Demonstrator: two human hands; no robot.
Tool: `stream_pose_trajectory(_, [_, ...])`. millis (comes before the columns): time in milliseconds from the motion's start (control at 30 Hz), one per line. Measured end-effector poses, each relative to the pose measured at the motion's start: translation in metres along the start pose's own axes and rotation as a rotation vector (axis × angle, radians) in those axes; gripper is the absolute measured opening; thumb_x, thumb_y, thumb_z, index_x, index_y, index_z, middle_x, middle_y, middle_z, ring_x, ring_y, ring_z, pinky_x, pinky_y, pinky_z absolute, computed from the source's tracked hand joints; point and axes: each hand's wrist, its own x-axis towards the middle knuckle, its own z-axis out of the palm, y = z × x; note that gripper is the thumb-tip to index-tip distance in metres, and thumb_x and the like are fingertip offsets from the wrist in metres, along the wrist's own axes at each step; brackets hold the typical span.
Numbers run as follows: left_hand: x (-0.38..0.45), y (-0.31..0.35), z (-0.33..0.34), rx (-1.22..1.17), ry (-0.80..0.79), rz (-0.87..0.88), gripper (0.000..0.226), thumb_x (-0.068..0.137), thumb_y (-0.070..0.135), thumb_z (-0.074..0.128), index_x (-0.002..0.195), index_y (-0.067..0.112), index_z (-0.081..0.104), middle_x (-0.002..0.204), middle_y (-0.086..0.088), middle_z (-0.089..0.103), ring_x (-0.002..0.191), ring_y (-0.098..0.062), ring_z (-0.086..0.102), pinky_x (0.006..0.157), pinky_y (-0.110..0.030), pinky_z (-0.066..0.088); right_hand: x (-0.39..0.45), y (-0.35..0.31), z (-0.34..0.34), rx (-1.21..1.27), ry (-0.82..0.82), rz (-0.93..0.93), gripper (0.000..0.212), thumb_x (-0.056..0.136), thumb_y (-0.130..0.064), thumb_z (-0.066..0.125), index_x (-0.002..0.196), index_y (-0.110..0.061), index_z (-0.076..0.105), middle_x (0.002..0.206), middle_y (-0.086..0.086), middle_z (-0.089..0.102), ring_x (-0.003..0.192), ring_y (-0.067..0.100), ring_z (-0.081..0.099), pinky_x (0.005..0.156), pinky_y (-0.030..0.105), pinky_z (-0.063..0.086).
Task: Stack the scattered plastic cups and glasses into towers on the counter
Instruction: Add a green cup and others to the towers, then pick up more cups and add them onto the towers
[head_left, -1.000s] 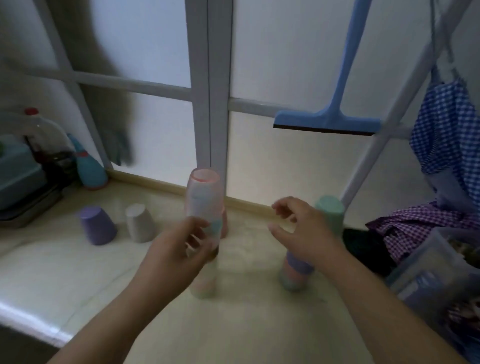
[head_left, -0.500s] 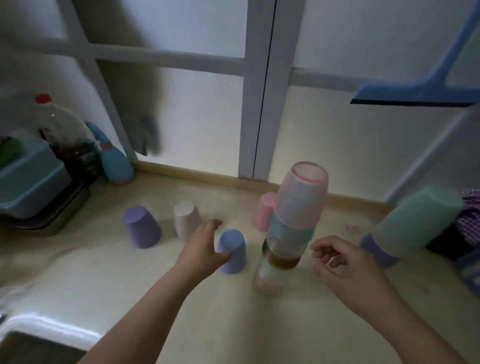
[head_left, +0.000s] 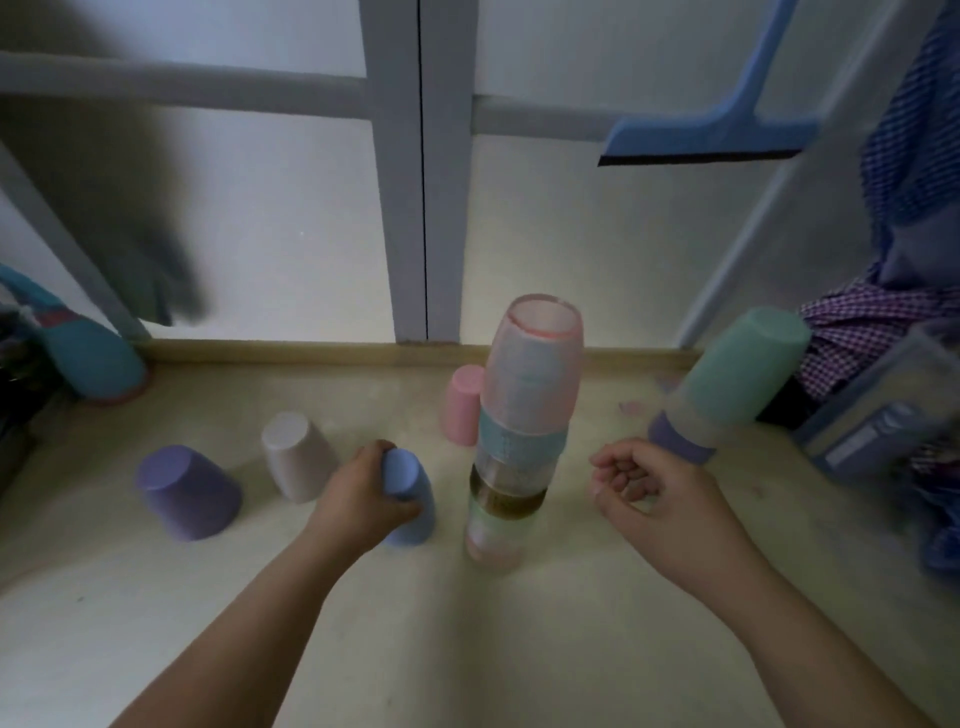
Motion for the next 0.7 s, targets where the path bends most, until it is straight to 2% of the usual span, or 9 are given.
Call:
stream_pose_trajectory(67, [-0.012,0.012,-0.02,-0.018,0.068,0.022,0.061,0.06,0.02,0.079,0.113,0.014,0.05,0.103,-0.006,0.058,0.094,-0.026,0.057,0.074,-0.032,0.043,0.002,0.001,-0.005,0.001,-0.011,-0.008,0.022,0.072,-0.014,0.071,0.076,-0.033,0.062,0.073,-0.002,0.066,0.07,0.007,0.058,0.067,0.022,0.047])
stream_pose_trajectory(167, [-0.035,0.05,-0.059,-0.021,0.206,0.071,0.061,0.062,0.02,0.079,0.114,0.016,0.048,0.1,-0.003,0.054,0.086,-0.022,0.054,0.067,-0.033,0.046,0.008,0.001,-0.013,0.004,-0.035,-0.022,0.023,0.073,-0.01,0.069,0.077,-0.031,0.062,0.073,-0.003,0.066,0.07,0.006,0.058,0.069,0.025,0.049])
stream_pose_trajectory(267, [-0.056,0.1,-0.098,-0.024,0.346,0.142,0.063,0.066,0.021,0.077,0.116,0.017,0.04,0.101,-0.004,0.05,0.085,-0.024,0.052,0.056,-0.025,0.042,0.016,-0.003,-0.025,0.02,-0.052,-0.064,0.021,0.074,-0.012,0.069,0.076,-0.032,0.062,0.074,-0.004,0.067,0.071,0.008,0.058,0.069,0.025,0.049])
stream_pose_trajectory(367, [-0.073,0.153,-0.128,-0.042,0.468,0.266,0.06,0.066,0.027,0.075,0.116,0.02,0.042,0.101,-0.004,0.052,0.085,-0.025,0.053,0.056,-0.024,0.04,0.026,-0.011,-0.045,0.03,-0.063,-0.135,0.019,0.075,-0.019,0.07,0.075,-0.035,0.061,0.074,-0.008,0.067,0.072,0.005,0.058,0.065,0.019,0.048])
stream_pose_trajectory(433, [-0.081,0.19,-0.138,-0.112,0.513,0.353,0.056,0.062,0.036,0.076,0.109,0.028,0.046,0.093,0.003,0.058,0.079,-0.021,0.055,0.059,-0.023,0.043,0.033,-0.019,-0.062,0.03,-0.065,-0.172,0.019,0.075,-0.024,0.07,0.075,-0.039,0.059,0.074,-0.011,0.067,0.072,0.002,0.058,0.065,0.018,0.048])
stream_pose_trajectory(500, [-0.085,0.226,-0.139,-0.183,0.531,0.426,0.054,0.051,0.047,0.069,0.1,0.039,0.047,0.089,0.017,0.059,0.076,-0.01,0.057,0.062,-0.026,0.047,0.041,-0.026,-0.081,0.036,-0.064,-0.215,0.018,0.076,-0.023,0.07,0.075,-0.038,0.059,0.076,-0.011,0.066,0.073,0.005,0.059,0.068,0.024,0.051])
stream_pose_trajectory(567, [-0.086,0.256,-0.13,-0.226,0.5,0.469,0.048,0.05,0.048,0.068,0.093,0.046,0.047,0.089,0.022,0.058,0.075,-0.004,0.057,0.063,-0.026,0.049,0.046,-0.031,-0.103,0.046,-0.05,-0.274,0.02,0.077,-0.02,0.069,0.078,-0.037,0.059,0.08,-0.009,0.066,0.076,0.01,0.062,0.071,0.029,0.053])
stream_pose_trajectory(633, [-0.083,0.283,-0.111,-0.234,0.444,0.5,0.046,0.057,0.04,0.075,0.091,0.049,0.045,0.088,0.023,0.057,0.072,0.0,0.057,0.06,-0.022,0.047,0.049,-0.032,-0.127,0.032,-0.027,-0.298,0.018,0.077,-0.021,0.068,0.081,-0.037,0.06,0.082,-0.01,0.067,0.078,0.009,0.062,0.072,0.024,0.052])
stream_pose_trajectory(700, [-0.077,0.306,-0.085,-0.237,0.384,0.528,0.047,0.064,0.032,0.076,0.099,0.041,0.046,0.09,0.021,0.056,0.074,-0.001,0.056,0.057,-0.018,0.046,0.05,-0.027,-0.153,0.018,-0.002,-0.297,0.014,0.078,-0.023,0.067,0.085,-0.034,0.061,0.083,-0.013,0.067,0.079,0.005,0.061,0.07,0.016,0.049])
